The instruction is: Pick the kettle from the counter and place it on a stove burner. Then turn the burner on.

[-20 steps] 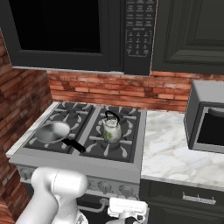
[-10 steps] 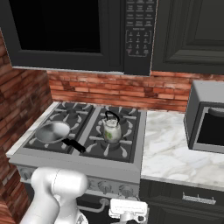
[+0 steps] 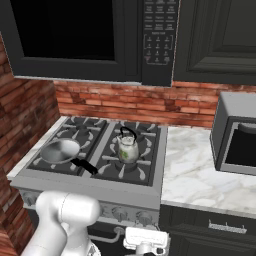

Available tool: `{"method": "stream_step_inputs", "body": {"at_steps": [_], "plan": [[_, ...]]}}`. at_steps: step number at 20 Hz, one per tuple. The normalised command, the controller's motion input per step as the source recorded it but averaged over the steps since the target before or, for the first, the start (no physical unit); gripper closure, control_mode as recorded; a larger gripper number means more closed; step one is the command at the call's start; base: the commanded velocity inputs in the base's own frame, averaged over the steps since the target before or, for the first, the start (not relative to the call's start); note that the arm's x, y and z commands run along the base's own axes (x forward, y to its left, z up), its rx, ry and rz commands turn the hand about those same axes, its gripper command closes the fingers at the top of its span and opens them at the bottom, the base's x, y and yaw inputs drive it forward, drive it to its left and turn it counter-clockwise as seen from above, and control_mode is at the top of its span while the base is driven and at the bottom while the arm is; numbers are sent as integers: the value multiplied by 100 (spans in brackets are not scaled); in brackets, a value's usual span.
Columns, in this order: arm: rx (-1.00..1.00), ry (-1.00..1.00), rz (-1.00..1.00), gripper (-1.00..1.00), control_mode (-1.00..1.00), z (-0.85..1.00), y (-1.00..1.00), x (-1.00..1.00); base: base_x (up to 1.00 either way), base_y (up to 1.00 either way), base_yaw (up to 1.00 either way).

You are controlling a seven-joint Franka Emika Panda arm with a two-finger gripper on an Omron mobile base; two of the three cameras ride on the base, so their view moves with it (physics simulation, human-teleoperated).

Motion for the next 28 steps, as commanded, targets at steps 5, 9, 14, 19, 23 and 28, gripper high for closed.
{"method": "stream_step_inputs", "body": {"at_steps": [5,9,14,19,23,28], "plan": [[0,0,-5,-100,-100,24,3,0,0,0,0],[0,-6,-2,-100,-100,38,7,0,0,0,0],[0,-4,0,-100,-100,15,23,0,0,0,0],[0,3,0,-100,-100,-26,28,12,0,0,0],[0,0,0,-100,-100,-31,0,4,0,0,0],[0,0,0,-100,-100,-33,-6,3,0,0,0]]}}
